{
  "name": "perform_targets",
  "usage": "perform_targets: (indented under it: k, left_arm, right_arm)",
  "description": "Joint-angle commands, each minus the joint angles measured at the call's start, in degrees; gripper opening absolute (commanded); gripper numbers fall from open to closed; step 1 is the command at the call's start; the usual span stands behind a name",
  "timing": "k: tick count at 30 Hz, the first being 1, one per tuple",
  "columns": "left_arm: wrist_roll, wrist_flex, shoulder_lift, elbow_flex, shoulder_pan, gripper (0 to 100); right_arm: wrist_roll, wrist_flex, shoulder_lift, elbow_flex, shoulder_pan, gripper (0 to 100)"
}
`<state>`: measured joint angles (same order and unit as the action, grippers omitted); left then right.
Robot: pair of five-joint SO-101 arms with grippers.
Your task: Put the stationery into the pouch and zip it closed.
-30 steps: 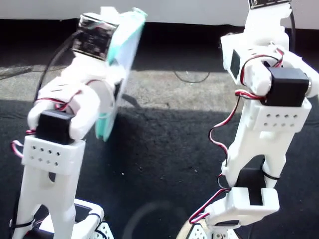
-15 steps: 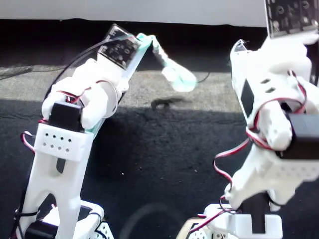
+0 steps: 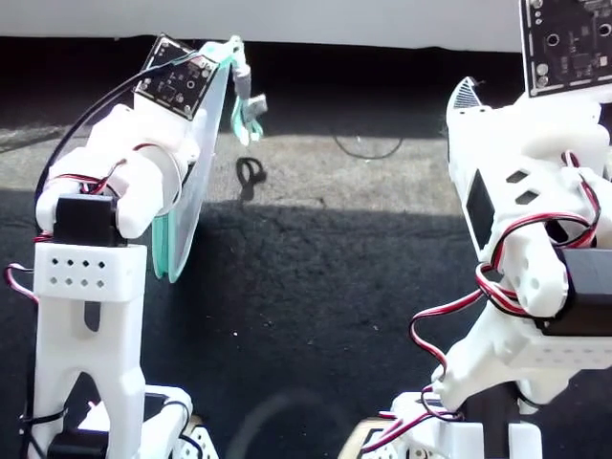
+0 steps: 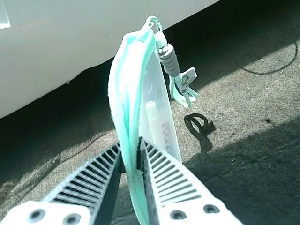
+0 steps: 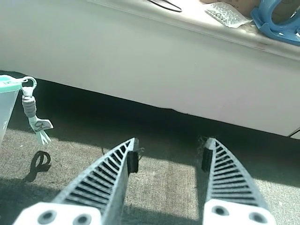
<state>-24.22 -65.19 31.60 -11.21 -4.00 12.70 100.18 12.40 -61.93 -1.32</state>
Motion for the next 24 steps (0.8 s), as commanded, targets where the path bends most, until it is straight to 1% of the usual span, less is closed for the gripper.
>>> perform_targets:
  k: [1, 3, 6, 7, 8, 11, 13, 15, 17, 20, 22, 24]
  left_arm:
    - [-0.62, -0.62, 0.66, -0.84, 5.05, 1]
    - [0.70, -0.62, -0.31, -3.30, 10.15, 1]
    - [6.68, 0.18, -3.65, -5.85, 16.92, 1]
    - [8.26, 1.58, -5.23, -6.37, 18.68, 1]
    - [9.76, 2.99, -6.99, -6.46, 20.18, 1]
    - [14.59, 7.47, -13.41, -5.67, 23.96, 1]
    - [16.97, 10.37, -18.07, -4.70, 26.33, 1]
    - [18.73, 12.22, -23.25, -3.82, 28.97, 1]
    - [19.08, 12.75, -28.35, -2.68, 31.25, 1]
    - [19.16, 12.48, -34.24, 0.13, 33.01, 1]
    - [19.16, 9.58, -35.21, 2.59, 33.10, 3]
    - [19.25, 4.48, -35.12, 5.85, 33.19, 9]
  right_arm:
    - [-0.44, 0.92, 1.36, -1.10, 0.04, 22.1]
    - [-0.44, 0.92, 1.36, -1.10, 0.92, 22.1]
    - [-0.44, 0.92, 1.36, -1.10, 3.82, 21.6]
    - [-0.44, 1.01, 1.36, -1.01, 4.88, 19.6]
    - [-0.44, 1.01, 1.36, -1.01, 6.02, 15.8]
    - [-0.44, 1.01, 1.36, -1.01, 9.19, 0.0]
    - [-0.44, 1.01, 1.36, -1.01, 11.56, 2.4]
    - [-0.44, 1.01, 1.36, -1.01, 13.67, 0.6]
    - [-0.44, 1.01, 1.36, -0.48, 15.16, 0.5]
    - [-0.44, 1.01, 1.45, 4.70, 17.27, 0.5]
    - [-0.44, 1.01, 1.45, 10.24, 17.98, 0.5]
    - [-0.53, 1.01, 1.45, 16.40, 18.59, 0.5]
